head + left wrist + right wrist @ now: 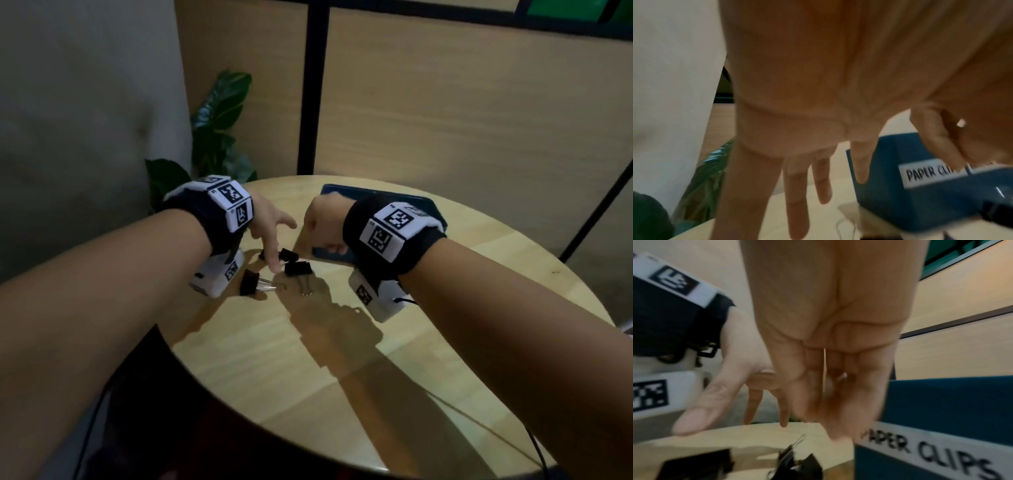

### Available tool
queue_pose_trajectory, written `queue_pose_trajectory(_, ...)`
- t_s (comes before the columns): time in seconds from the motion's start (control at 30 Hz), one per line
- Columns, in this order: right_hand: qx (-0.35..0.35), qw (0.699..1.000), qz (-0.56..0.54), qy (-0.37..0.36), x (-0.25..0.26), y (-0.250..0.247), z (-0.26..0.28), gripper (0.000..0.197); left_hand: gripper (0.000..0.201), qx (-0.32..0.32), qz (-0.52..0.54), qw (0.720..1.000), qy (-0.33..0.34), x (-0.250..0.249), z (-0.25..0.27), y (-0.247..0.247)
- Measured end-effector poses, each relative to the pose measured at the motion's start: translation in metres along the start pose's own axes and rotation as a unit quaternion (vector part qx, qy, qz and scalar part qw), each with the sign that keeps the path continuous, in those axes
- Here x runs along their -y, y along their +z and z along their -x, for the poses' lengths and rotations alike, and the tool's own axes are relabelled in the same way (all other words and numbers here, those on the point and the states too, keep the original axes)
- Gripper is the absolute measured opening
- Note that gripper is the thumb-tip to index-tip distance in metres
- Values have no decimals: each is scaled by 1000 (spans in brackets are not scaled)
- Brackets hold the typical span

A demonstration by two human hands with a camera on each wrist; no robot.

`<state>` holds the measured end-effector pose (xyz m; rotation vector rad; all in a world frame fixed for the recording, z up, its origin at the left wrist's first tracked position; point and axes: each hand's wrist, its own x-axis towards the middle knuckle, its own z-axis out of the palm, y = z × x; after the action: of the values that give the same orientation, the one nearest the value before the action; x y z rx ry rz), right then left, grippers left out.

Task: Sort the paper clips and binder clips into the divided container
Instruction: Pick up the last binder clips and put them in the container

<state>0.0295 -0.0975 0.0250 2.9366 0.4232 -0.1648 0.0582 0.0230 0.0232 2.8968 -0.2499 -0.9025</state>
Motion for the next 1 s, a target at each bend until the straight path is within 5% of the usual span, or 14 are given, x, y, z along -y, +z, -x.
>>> queue_pose_trajectory(0.1, 106, 991, 69, -39, 22, 15, -14, 42, 113, 17, -105, 994, -18, 5, -3, 19)
queue_pose_trajectory(0.2, 168, 983, 18, -75, 26, 28, -28, 52, 113, -6, -133, 990, -35, 9, -12, 32)
queue_pose_trajectory(0.37, 142, 985, 23, -99, 29, 35, -32, 52, 78, -41, -67, 997, -25, 18, -15, 37)
queue_pose_trajectory(0.6, 138, 988, -15, -66, 22, 39, -27, 68, 58, -93, -57, 994, -5, 21, -9, 37)
queue_pose_trajectory(0.7, 149, 987, -24, -63, 24, 35, -17, 60, 49, -98, -52, 994, 1, 21, -8, 38)
queue_pose_trajectory(0.83, 155, 986, 21, -52, 24, 37, -2, 48, 44, -107, -54, 993, 1, 17, -1, 41)
queue_pose_trajectory(1.0, 137, 989, -42, -35, 19, 35, 20, 64, 47, -109, -12, 994, 5, 9, 6, 48)
